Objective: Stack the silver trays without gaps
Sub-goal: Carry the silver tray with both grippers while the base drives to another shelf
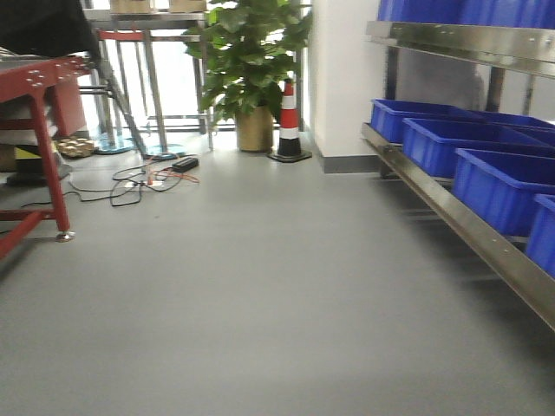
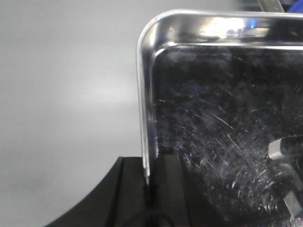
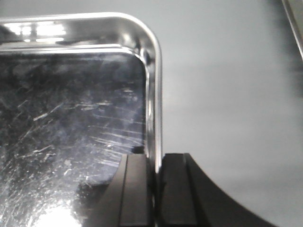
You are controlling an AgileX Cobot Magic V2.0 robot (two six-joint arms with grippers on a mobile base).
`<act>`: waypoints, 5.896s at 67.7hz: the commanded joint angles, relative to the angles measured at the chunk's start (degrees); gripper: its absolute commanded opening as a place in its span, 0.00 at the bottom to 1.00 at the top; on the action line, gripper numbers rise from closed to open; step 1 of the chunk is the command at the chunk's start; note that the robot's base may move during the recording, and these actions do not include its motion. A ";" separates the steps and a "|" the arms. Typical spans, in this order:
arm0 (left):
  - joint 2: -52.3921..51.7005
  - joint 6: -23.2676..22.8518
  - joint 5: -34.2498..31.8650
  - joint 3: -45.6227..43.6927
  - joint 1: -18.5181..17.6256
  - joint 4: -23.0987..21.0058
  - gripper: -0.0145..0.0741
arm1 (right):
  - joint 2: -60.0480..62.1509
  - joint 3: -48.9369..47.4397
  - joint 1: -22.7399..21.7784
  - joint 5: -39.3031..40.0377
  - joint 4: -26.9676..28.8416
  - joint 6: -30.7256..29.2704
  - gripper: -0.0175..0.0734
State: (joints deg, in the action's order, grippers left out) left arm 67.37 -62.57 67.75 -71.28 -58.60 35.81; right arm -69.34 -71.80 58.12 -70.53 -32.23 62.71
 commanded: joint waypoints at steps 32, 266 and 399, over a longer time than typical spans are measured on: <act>-0.12 0.11 -3.22 -0.19 -0.64 -0.33 0.15 | 0.33 -0.21 0.47 4.16 -0.88 -0.11 0.19; -0.12 0.11 -7.17 -0.19 -0.64 21.40 0.15 | 0.33 -0.21 0.47 9.67 -0.88 -0.11 0.19; -0.12 0.11 -7.17 -0.19 -0.64 21.40 0.15 | 0.33 -0.21 0.47 26.38 -0.88 -0.11 0.19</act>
State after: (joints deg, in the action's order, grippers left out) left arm 66.75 -62.12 67.05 -71.28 -58.72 58.04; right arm -69.31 -71.37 57.76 -55.18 -33.88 63.02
